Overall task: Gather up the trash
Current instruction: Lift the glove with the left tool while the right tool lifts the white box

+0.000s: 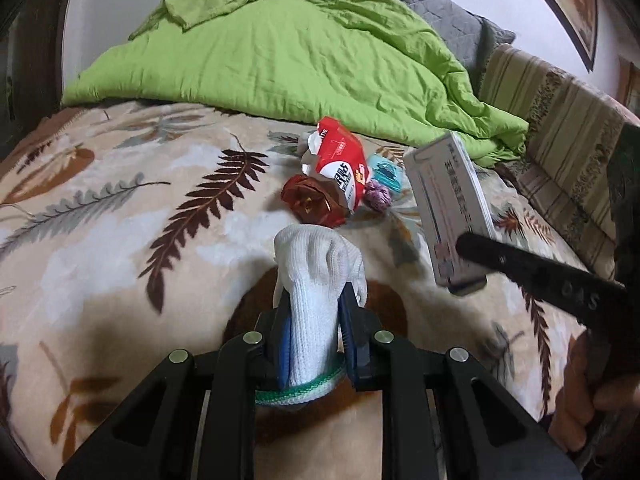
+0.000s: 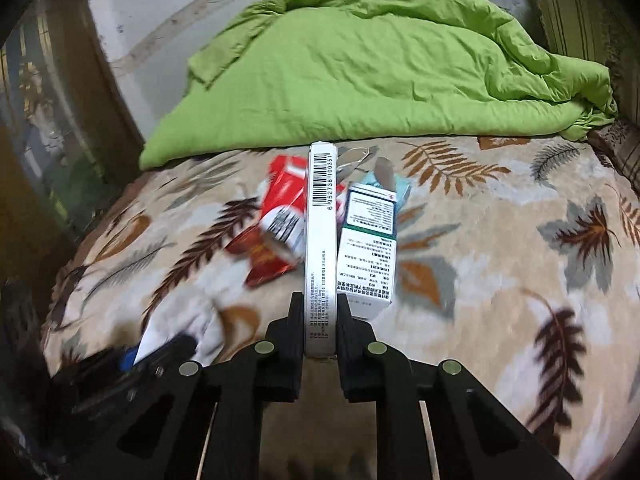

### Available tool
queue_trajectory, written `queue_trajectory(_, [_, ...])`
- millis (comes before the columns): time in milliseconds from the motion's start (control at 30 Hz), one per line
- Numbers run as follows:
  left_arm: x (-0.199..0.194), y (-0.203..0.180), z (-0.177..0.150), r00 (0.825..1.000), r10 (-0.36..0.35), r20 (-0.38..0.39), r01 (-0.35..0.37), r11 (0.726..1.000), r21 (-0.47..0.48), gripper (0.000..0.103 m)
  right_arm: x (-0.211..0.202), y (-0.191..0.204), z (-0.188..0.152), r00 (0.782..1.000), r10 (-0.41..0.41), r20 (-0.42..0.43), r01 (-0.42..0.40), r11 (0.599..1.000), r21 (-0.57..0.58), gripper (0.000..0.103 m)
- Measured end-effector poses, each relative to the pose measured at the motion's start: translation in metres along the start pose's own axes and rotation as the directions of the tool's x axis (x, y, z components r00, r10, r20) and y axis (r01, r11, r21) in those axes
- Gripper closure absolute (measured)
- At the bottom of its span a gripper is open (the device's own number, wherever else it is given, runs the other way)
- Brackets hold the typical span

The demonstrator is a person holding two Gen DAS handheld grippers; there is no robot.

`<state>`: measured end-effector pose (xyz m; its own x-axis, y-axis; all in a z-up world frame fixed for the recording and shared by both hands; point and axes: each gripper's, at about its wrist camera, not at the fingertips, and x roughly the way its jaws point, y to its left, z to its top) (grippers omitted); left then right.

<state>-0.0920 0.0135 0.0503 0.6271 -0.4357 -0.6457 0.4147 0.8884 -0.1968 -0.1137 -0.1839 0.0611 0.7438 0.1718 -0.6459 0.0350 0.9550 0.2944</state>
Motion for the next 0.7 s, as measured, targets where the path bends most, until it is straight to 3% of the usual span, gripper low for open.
queue_trajectory(233, [-0.009, -0.001, -0.015, 0.999, 0.034, 0.027, -0.035, 0.999, 0.016, 0.083, -0.005, 0.001, -0.037, 0.999, 0.032, -0.034, -0.032, 0.999, 0.004, 0.088])
queue_trajectory(467, [0.0, 0.014, -0.017, 1.0, 0.02, 0.0, -0.02, 0.998, -0.061, 0.083, -0.01, -0.003, -0.037, 1.0, -0.004, 0.001, 0.004, 1.0, 0.003, 0.086])
queue_trajectory(700, [0.0, 0.014, -0.017, 1.0, 0.023, 0.004, -0.023, 0.998, -0.058, 0.083, -0.02, 0.004, -0.036, 0.997, -0.053, 0.053, 0.055, 0.998, -0.044, 0.084])
